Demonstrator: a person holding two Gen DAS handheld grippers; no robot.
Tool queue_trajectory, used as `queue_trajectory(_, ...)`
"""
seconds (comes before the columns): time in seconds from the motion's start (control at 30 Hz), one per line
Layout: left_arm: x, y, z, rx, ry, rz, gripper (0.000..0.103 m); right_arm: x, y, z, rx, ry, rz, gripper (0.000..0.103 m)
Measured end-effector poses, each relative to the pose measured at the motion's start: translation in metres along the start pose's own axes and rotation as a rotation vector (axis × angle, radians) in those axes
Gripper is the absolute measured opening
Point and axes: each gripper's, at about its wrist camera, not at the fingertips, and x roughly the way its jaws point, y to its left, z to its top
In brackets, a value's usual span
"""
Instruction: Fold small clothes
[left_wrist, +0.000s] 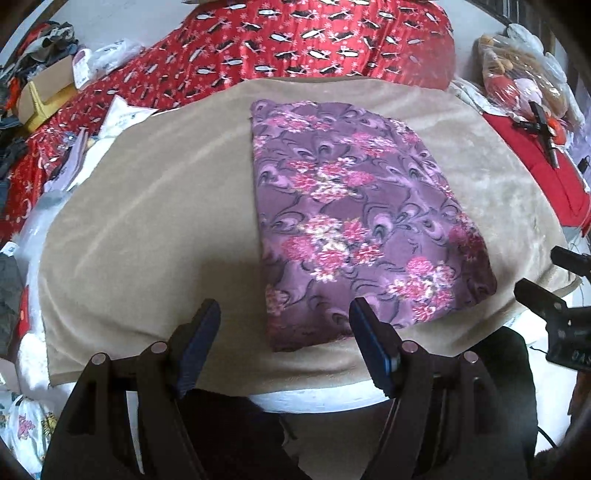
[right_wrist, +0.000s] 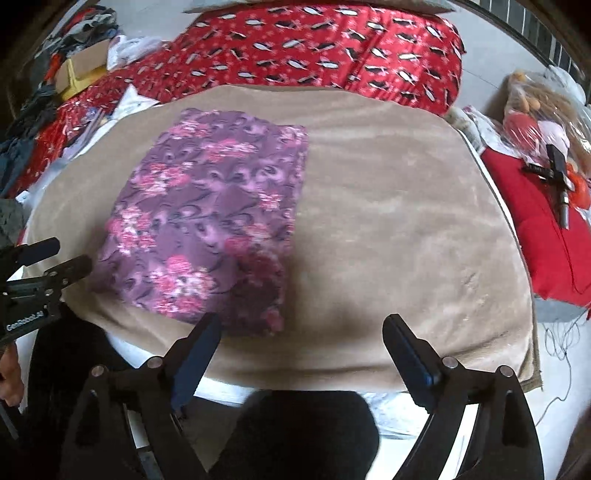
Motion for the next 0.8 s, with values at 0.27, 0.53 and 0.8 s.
queue_trajectory(0.27, 0.006, 0.025, -0.009, -0.091, 0.027, 0.033, 0.075, -0.012, 0.018, -0.001, -0.035, -0.061, -0.007, 0.100)
queue_trajectory(0.53, 0.003, 0.013, -0.016, -0.077, 0.005, 0.036, 0.075, -0.019, 0.021, -0.004, -0.011, -0.110, -0.013, 0.101)
queue_trajectory(0.8, -0.002, 0.004, -0.018, -0.059, -0.013, 0.038, 0.078, -0.023, 0.015, -0.008, -0.005, -0.128, -0.043, 0.102)
